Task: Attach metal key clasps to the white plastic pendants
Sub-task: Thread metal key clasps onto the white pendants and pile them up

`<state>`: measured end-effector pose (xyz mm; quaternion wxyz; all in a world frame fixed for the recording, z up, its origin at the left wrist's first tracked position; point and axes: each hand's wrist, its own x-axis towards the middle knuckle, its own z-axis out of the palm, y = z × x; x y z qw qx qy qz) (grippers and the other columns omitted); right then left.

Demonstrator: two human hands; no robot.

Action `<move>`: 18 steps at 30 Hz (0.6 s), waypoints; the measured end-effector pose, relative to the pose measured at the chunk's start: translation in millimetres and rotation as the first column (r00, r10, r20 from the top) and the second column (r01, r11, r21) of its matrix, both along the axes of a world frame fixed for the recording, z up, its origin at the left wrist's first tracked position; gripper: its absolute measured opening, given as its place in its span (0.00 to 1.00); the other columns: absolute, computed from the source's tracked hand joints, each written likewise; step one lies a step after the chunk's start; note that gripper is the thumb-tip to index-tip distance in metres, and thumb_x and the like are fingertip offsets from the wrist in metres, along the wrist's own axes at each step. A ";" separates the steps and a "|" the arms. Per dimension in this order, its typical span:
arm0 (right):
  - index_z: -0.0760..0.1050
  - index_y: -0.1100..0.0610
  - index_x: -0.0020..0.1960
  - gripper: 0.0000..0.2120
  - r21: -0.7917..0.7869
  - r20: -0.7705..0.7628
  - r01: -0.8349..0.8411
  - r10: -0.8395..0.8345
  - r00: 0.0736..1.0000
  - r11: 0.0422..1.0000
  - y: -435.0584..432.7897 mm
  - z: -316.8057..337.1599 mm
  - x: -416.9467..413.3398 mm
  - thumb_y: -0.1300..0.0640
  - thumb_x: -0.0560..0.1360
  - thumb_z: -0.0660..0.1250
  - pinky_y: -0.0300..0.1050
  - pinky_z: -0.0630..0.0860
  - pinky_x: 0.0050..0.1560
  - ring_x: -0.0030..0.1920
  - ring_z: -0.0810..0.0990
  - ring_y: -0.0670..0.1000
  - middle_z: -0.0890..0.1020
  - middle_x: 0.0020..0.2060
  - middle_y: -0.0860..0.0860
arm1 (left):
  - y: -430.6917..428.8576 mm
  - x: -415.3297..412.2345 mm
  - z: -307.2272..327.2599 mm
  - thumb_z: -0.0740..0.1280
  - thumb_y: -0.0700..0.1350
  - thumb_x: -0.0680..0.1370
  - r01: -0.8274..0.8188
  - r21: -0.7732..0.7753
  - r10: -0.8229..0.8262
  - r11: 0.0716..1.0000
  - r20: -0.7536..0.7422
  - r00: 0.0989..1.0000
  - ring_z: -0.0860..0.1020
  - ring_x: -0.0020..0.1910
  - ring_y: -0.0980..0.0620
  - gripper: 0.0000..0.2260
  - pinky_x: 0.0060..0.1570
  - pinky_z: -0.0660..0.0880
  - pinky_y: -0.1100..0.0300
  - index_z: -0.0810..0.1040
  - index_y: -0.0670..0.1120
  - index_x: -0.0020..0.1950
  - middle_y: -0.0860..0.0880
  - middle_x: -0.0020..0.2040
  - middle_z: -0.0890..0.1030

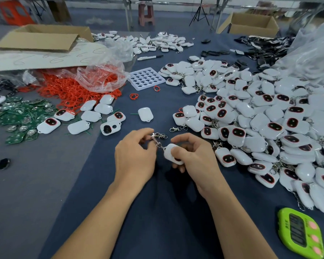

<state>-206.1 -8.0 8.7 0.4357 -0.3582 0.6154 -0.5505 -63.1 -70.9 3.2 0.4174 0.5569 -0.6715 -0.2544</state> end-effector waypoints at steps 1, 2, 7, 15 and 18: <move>0.83 0.51 0.47 0.09 0.010 -0.003 0.009 -0.009 1.000 1.000 0.7 -0.4 -0.3 0.56 0.67 0.70 0.41 0.71 0.26 0.29 0.78 0.51 0.84 0.33 0.52 | -4.0 5.0 1.8 0.68 0.42 0.74 -0.018 -0.037 0.018 0.999 -0.011 1.000 0.79 0.48 0.61 0.14 0.53 0.75 0.61 0.84 0.60 0.54 0.62 0.45 0.82; 0.83 0.52 0.48 0.09 0.017 0.009 0.022 -0.022 1.000 1.000 0.2 -0.5 -1.3 0.57 0.68 0.71 0.41 0.70 0.25 0.28 0.78 0.51 0.84 0.33 0.53 | -8.8 11.2 4.3 0.66 0.42 0.74 -0.031 -0.097 0.030 0.995 -0.014 0.999 0.79 0.48 0.61 0.15 0.53 0.74 0.60 0.84 0.59 0.55 0.62 0.45 0.82; 0.80 0.62 0.54 0.06 -0.011 0.477 0.168 -0.143 0.868 0.986 -0.6 11.7 -23.1 0.68 0.79 0.66 0.37 0.71 0.26 0.30 0.80 0.50 0.84 0.41 0.58 | -47.6 56.8 5.3 0.67 0.36 0.73 -0.202 -0.177 0.222 0.963 0.105 0.969 0.77 0.57 0.46 0.19 0.60 0.71 0.51 0.83 0.48 0.62 0.50 0.56 0.83; 0.79 0.59 0.66 0.19 -0.201 0.671 0.254 -0.056 0.740 0.946 10.4 25.8 -52.4 0.65 0.76 0.71 0.44 0.83 0.58 0.59 0.86 0.52 0.86 0.60 0.55 | -85.5 113.0 -1.4 0.67 0.40 0.76 -0.381 0.027 0.357 0.924 0.293 0.887 0.72 0.69 0.35 0.27 0.69 0.68 0.42 0.70 0.43 0.75 0.37 0.69 0.76; 0.84 0.57 0.50 0.13 -0.086 0.355 0.313 -0.264 0.897 0.946 13.5 13.7 -25.1 0.73 0.77 0.67 0.42 0.82 0.50 0.47 0.87 0.52 0.88 0.47 0.54 | -84.3 110.2 -3.3 0.69 0.39 0.76 -0.388 -0.056 0.387 0.920 0.290 0.875 0.72 0.66 0.34 0.25 0.67 0.68 0.41 0.72 0.45 0.74 0.36 0.67 0.74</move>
